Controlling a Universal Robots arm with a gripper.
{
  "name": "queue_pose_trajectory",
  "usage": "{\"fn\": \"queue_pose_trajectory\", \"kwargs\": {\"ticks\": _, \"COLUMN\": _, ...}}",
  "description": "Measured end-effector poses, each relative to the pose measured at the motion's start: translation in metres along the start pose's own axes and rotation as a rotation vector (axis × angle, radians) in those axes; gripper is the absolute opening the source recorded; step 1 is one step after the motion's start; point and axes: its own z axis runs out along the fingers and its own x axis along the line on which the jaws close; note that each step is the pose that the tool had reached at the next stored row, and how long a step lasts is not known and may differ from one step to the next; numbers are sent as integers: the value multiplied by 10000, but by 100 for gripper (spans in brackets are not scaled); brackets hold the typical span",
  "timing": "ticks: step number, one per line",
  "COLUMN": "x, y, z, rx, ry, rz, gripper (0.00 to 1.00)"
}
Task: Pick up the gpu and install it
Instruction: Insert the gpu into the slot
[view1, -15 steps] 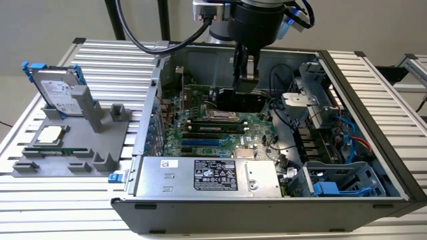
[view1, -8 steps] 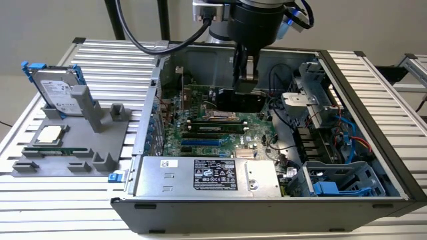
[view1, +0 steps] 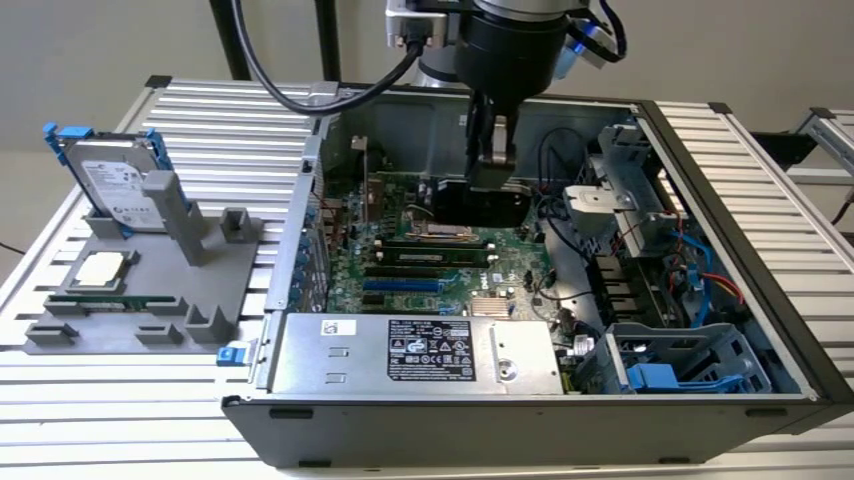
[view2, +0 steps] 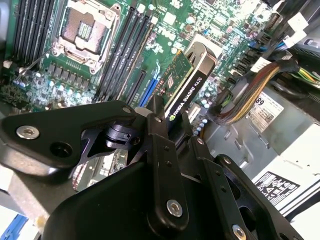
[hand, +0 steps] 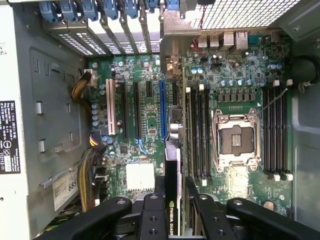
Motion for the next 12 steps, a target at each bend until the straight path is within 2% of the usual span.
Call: {"fn": "queue_pose_trajectory", "kwargs": {"ticks": 12, "x": 0, "y": 0, "z": 47, "rx": 0, "ry": 0, "rz": 0, "gripper": 0}}
